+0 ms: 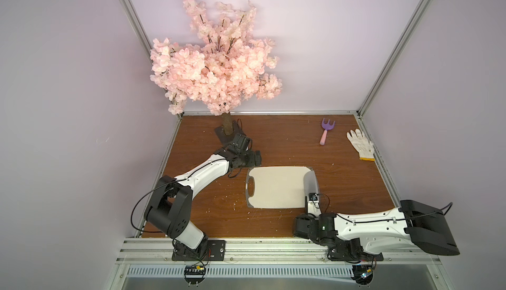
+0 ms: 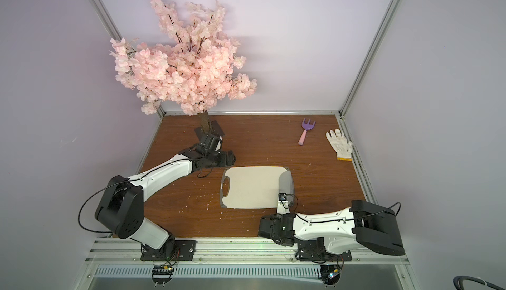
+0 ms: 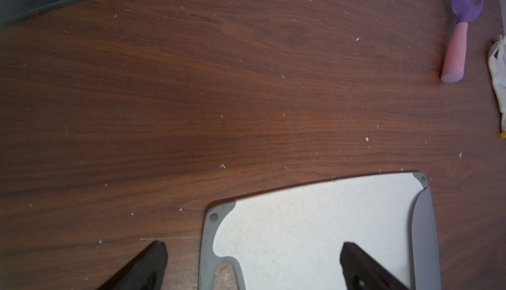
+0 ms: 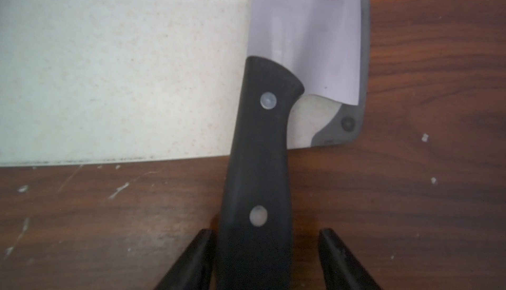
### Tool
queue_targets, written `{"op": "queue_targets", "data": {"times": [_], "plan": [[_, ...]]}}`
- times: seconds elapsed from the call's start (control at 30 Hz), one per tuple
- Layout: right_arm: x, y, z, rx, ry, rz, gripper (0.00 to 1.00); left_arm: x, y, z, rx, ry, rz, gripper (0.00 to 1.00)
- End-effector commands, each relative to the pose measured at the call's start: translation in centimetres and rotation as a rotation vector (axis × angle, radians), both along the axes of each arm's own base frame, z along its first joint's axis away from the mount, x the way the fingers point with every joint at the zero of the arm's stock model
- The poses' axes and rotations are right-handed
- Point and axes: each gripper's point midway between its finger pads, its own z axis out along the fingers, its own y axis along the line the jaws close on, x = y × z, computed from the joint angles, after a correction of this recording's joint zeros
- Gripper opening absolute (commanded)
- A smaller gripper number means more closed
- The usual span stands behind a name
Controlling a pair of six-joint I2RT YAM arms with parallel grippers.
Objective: Align the knife with the edge of the cutting board
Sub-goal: Place the knife at the edge of the cutting board.
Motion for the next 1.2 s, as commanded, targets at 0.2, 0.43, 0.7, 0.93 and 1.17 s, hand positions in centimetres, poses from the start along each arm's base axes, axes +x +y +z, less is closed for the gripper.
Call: {"op": "queue_targets", "data": {"times": [0.2, 0.43, 0.7, 0.93, 1.17], "plan": [[-0.1, -0.3, 0.4, -0.024, 0.004, 0.015, 0.80, 0.1, 0.7, 0.0, 0.017, -0.002, 0.008, 1.00], [0.7, 0.8, 2.5, 0.039, -0.048, 0.033, 0.99, 0.1, 0.7, 0.1, 0.014, -0.004, 0.008, 1.00], [1.8, 1.8, 5.1, 0.086, -0.096, 0.055, 0.99, 0.1, 0.7, 0.3, 0.011, -0.009, 0.007, 1.00], [3.2, 2.7, 7.2, 0.102, -0.121, 0.077, 0.99, 0.2, 0.8, 0.6, 0.010, -0.021, 0.013, 1.00], [5.0, 2.9, 9.2, 0.123, -0.147, 0.088, 0.99, 0.4, 1.2, 1.1, 0.013, -0.036, 0.023, 1.00]]}}
